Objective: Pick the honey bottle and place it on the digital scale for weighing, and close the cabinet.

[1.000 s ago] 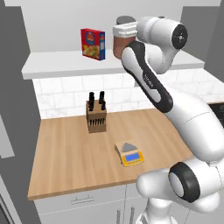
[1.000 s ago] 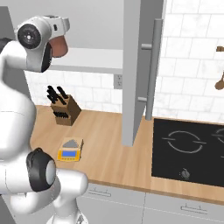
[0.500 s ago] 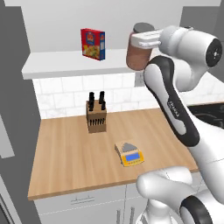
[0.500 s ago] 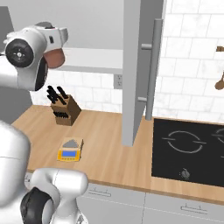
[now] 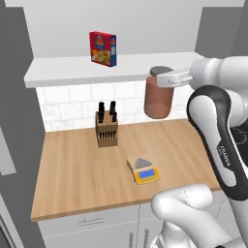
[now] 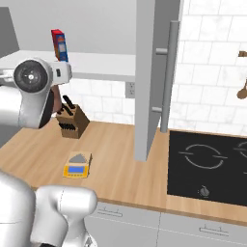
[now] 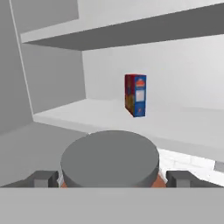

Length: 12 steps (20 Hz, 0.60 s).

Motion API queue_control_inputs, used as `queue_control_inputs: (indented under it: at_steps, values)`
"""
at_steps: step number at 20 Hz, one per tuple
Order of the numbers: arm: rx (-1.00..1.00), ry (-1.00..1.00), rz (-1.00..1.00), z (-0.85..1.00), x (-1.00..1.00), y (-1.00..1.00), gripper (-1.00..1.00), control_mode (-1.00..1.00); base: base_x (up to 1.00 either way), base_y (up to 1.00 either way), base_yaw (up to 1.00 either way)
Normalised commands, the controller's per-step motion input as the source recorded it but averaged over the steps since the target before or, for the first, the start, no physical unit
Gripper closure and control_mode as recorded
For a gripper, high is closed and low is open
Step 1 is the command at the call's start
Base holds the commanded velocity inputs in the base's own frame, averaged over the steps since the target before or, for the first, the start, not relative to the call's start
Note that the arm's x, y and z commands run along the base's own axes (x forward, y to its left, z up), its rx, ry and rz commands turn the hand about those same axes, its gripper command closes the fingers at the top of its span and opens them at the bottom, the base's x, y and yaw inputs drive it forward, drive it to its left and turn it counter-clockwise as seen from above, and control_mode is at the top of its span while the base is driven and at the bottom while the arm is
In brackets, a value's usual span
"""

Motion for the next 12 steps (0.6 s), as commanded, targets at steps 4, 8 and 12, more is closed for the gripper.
queue_control_inputs:
  at_steps: [4,8,12]
  values:
    - [0.0,0.18,0.22,-1.0,-0.05,0.0,1.0,-1.0,0.0,0.0,0.0]
    - [-0.01,0.15,0.18,-0.91,0.01,0.01,1.0,-1.0,0.0,0.0,0.0]
    - [-0.01,0.15,0.15,-0.98,0.24,0.01,1.0,-1.0,0.0,0.0,0.0]
